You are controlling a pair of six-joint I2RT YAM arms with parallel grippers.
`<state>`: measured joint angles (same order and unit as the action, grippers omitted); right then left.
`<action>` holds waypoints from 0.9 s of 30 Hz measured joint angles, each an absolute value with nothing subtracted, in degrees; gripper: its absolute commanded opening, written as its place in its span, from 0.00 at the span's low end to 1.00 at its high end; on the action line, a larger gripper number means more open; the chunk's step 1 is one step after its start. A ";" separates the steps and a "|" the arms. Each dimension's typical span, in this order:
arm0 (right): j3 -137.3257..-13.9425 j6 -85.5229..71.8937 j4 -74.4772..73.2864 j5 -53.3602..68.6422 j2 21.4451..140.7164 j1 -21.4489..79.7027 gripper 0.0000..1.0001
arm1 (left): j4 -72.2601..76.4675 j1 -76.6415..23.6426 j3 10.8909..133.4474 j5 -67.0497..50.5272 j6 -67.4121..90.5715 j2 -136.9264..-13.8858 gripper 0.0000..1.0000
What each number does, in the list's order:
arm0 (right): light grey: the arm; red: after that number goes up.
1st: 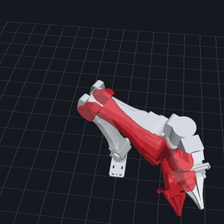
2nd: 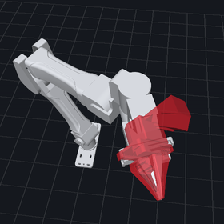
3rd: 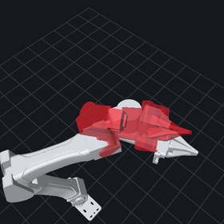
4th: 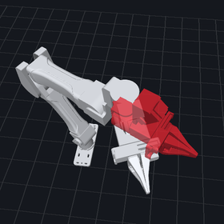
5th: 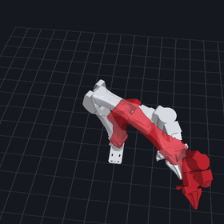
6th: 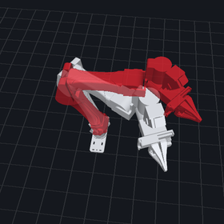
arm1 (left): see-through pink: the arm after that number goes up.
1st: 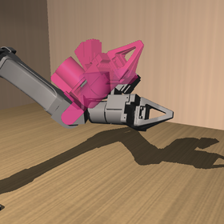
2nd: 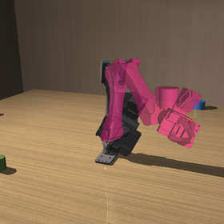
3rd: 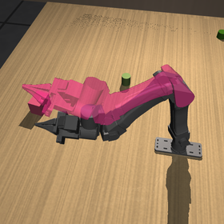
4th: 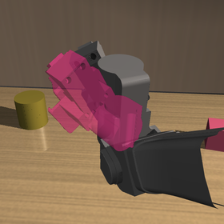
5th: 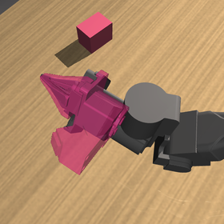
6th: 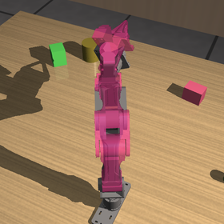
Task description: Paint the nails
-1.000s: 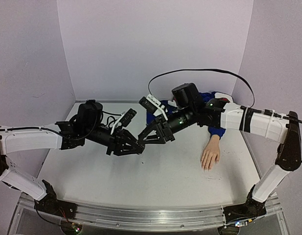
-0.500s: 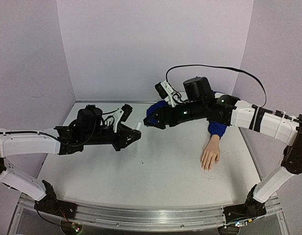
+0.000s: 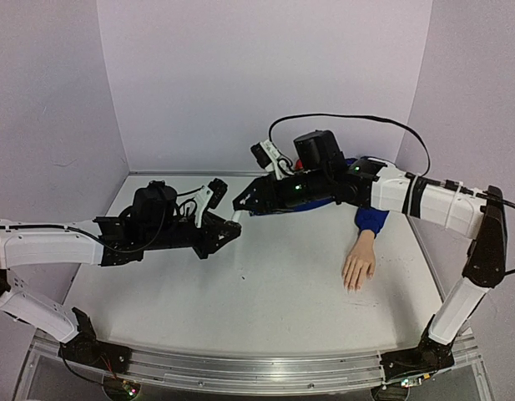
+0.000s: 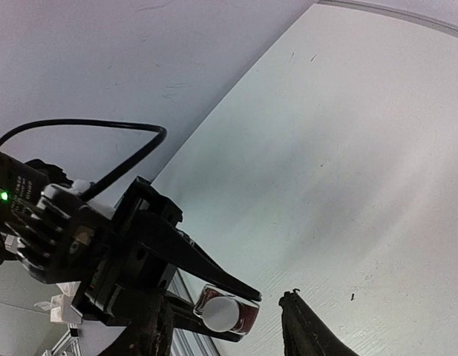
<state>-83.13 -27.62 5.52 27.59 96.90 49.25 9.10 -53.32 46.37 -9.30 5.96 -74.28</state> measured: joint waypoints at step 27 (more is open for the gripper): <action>-83.09 -29.04 9.02 34.87 99.72 49.32 0.22 | 9.10 -53.32 46.50 -10.26 4.43 -74.28 0.00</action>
<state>-83.09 -29.04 9.02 34.87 99.72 49.32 9.10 -53.32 46.50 -10.26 4.43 -74.28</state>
